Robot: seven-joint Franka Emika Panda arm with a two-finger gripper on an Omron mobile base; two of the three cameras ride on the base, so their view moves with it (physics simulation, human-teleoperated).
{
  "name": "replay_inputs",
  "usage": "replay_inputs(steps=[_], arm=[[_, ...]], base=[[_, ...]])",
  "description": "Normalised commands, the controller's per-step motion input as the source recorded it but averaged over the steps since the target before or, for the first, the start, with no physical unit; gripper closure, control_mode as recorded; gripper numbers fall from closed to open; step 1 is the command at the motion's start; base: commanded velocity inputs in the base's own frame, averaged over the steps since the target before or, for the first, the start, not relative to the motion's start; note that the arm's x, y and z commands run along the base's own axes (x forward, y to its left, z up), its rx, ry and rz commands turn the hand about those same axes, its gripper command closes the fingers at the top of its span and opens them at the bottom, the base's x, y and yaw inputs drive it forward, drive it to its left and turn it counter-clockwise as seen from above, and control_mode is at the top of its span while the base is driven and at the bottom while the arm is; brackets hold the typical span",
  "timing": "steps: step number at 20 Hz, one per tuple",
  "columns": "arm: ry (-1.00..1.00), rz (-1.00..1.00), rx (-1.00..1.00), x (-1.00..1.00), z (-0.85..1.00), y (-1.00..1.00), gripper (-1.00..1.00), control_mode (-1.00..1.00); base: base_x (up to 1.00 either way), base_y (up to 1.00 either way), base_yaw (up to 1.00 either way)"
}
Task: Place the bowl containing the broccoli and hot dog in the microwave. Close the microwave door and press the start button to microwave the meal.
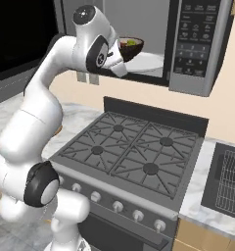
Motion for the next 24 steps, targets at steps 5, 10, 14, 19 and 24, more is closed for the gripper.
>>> replay_inputs(steps=[5, 10, 14, 19, 24], arm=[[0.01, 0.28, -0.47, -1.0, 0.1, 0.38, -1.0, -1.0], [0.01, 0.35, -0.55, -1.0, 0.09, 0.44, -1.0, -1.0], [0.05, 0.4, -0.56, -0.99, 0.13, 0.26, -1.0, -1.0], [0.11, 0.46, -0.63, -1.0, 0.2, 0.2, -1.0, -1.0], [0.2, 0.47, -0.7, -1.0, 0.2, 0.42, -1.0, -1.0]], base=[[0.0, 0.0, 0.0], [0.0, 0.0, 0.0], [0.0, 0.0, 0.0], [0.0, 0.0, 0.0], [0.0, 0.0, 0.0]])
